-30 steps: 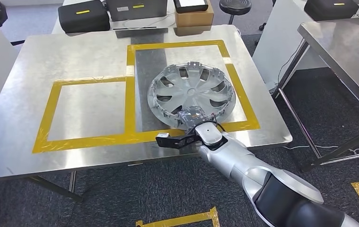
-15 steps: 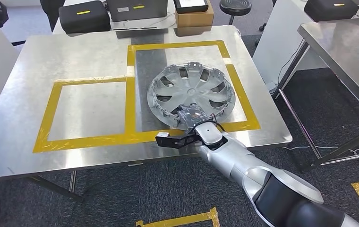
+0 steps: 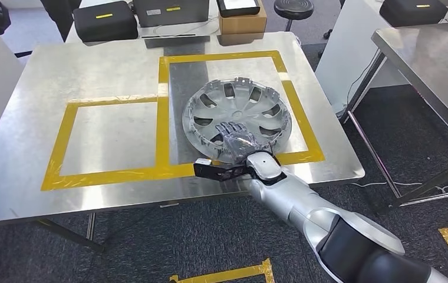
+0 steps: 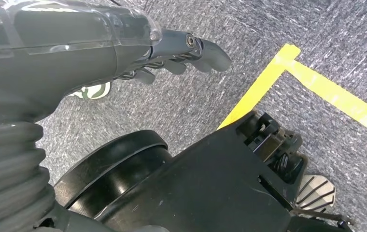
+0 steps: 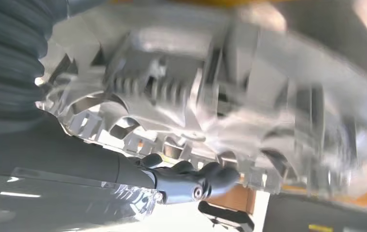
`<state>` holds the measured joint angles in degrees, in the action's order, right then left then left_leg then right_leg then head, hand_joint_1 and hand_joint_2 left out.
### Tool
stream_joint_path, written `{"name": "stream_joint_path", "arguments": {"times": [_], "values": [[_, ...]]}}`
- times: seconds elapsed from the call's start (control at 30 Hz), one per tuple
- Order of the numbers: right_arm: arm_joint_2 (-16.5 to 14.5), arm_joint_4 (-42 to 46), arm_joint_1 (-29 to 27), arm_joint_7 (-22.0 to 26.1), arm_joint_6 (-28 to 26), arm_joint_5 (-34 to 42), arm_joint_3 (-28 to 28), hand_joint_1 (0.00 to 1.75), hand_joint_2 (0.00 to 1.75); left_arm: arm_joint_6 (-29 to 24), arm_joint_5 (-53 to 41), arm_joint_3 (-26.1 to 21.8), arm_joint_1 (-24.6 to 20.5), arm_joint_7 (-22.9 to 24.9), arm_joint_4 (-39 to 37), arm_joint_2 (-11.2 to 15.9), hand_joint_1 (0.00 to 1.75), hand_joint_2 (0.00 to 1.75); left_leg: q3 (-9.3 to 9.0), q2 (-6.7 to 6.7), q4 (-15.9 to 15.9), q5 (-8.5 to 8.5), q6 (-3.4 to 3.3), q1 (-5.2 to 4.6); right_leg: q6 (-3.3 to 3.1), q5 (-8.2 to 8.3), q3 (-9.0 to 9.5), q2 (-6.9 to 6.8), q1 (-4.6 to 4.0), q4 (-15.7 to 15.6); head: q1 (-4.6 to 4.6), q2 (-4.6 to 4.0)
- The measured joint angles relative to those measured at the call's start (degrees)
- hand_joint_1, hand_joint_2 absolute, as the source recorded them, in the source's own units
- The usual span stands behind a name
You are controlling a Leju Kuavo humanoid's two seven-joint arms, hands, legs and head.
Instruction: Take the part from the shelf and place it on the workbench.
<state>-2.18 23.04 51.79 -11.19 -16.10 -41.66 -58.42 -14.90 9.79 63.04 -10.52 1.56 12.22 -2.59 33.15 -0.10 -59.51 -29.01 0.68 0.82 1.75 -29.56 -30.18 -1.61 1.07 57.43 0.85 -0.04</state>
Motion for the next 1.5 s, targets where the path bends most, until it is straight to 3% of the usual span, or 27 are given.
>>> {"name": "stream_joint_path", "arguments": {"times": [0.47,0.67,0.8,1.03,1.27,1.4,1.5], "values": [[-0.2,5.1,0.1,3.0,-4.2,4.8,3.3,0.00,1.75,-0.2,0.4,0.0,0.1,-0.2,0.0,0.1,0.00,1.75,0.00,0.48,0.0,-0.01,0.00,-0.01,-0.02,-0.03,-0.05,0.08,0.00,0.0,0.01,0.00],[-0.5,11.7,-1.0,7.5,-8.6,15.2,5.2,0.00,1.75,-1.2,1.4,0.0,0.5,-0.8,0.0,0.3,0.00,1.75,-0.01,0.78,0.0,-0.02,0.00,0.00,-0.02,-0.03,-0.08,0.24,-0.01,0.0,-0.02,0.00],[1.0,26.3,-2.6,8.3,-12.5,25.7,7.7,0.00,1.75,-2.5,3.0,-0.1,1.3,-2.0,0.0,0.6,0.00,1.75,-0.01,0.69,0.0,-0.03,0.00,0.01,-0.02,-0.03,-0.17,0.26,-0.01,0.0,-0.08,0.00],[9.3,62.3,-6.3,8.1,-17.9,37.1,16.4,0.00,1.75,-4.9,5.8,-0.5,3.0,-4.2,0.0,0.9,0.00,1.75,0.07,-0.65,0.0,-0.04,-0.01,0.00,-0.10,-0.14,-0.05,-0.35,0.01,-0.1,0.01,0.00],[14.5,89.5,-16.1,15.7,-22.9,34.5,23.1,0.00,1.75,-6.3,7.9,-1.4,3.8,-5.8,0.0,1.0,0.00,1.75,-0.02,-1.32,0.0,-0.12,-0.02,0.03,0.23,-0.37,0.27,-0.82,0.01,-0.3,0.07,0.00],[15.8,99.8,-23.5,18.6,-23.1,37.9,24.7,0.00,1.75,-6.7,9.0,-2.0,4.2,-6.7,0.0,1.1,0.00,0.00,-0.08,-1.32,0.0,-0.21,-0.05,0.04,0.27,-0.46,0.39,-0.89,0.00,-0.4,0.01,0.00],[16.6,103.3,-28.9,22.9,-23.1,44.6,25.9,0.00,1.75,-7.1,10.1,-2.5,4.5,-7.6,0.0,1.2,0.00,0.00,-0.11,-1.16,0.0,-0.23,-0.06,0.05,0.22,-0.50,0.41,-0.88,0.00,-0.4,0.01,0.00]]}}
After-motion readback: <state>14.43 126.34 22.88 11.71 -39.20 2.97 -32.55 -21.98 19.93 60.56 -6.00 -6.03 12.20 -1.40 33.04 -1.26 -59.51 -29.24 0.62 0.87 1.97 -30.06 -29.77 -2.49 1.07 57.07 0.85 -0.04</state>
